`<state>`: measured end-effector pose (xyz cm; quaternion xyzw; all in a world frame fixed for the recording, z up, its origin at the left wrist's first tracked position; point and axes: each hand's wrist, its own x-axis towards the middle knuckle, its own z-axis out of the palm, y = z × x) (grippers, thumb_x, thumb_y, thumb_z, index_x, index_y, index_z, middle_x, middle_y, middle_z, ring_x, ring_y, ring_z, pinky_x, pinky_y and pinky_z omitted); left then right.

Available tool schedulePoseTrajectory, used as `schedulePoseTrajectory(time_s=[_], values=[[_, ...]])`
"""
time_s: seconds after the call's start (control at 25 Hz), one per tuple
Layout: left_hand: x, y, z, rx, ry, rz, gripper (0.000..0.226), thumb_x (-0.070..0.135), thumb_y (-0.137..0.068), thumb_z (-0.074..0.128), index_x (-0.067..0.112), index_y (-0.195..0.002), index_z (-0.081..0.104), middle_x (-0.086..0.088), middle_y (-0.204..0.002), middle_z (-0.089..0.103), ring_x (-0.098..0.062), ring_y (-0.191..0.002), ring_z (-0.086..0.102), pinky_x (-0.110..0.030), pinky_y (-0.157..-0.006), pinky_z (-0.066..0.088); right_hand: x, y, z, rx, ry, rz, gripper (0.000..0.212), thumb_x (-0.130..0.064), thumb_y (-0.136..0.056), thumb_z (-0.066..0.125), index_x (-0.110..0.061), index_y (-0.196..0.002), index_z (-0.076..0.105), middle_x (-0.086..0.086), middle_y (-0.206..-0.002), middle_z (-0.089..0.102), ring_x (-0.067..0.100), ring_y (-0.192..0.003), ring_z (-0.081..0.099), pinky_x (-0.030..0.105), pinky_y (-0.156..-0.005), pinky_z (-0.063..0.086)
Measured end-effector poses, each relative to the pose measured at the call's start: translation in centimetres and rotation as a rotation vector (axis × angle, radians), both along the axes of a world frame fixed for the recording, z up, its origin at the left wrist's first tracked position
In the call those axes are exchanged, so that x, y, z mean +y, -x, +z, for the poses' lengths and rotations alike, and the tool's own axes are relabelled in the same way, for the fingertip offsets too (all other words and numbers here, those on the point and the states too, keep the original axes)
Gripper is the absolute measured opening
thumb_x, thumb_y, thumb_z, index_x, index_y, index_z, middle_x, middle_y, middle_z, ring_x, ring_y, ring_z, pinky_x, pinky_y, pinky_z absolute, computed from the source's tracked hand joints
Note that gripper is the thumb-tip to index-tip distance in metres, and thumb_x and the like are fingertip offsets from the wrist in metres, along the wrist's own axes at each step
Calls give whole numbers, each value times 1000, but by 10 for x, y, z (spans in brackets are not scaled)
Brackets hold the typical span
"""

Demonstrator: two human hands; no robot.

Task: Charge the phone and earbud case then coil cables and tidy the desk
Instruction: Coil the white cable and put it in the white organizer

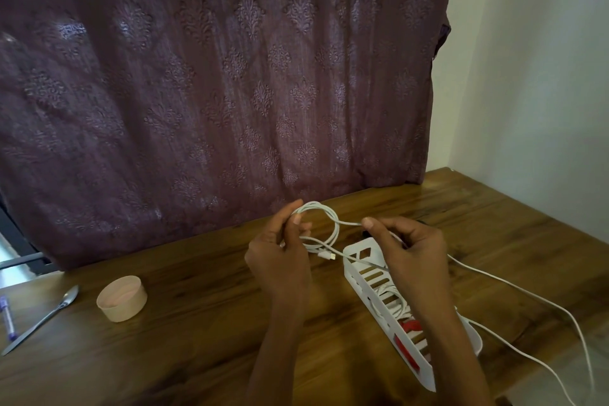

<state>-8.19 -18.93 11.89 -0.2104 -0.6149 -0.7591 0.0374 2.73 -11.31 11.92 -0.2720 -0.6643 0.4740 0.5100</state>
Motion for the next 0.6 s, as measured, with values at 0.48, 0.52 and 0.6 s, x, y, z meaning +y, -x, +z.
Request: schedulePoseTrajectory(time_s=[0.48,0.52,0.6], values=[[5,-2,14,-254,-151,83,18,12,-89,58,26,-93,68,22,-64,70,-8,-77,70,-39,-86,54,-4,9,-18,213,107,416,49,-22,-56,77,-26,-103,66,-14,-104,71,5,-105,63,15,-85,50],[5,-2,15,-250,-158,88,18,12,-89,58,26,-93,68,22,-64,69,-7,-76,70,-39,-86,54,-8,12,-18,237,120,421,41,-19,-60,74,-24,-101,67,-14,-102,72,4,-102,64,13,-80,51],[6,-4,15,-224,-157,83,18,12,-89,58,26,-93,68,21,-63,69,-5,-73,70,-37,-82,55,-13,19,-14,266,89,393,23,-19,-69,68,-23,-92,71,-12,-94,74,3,-93,67,10,-73,50]])
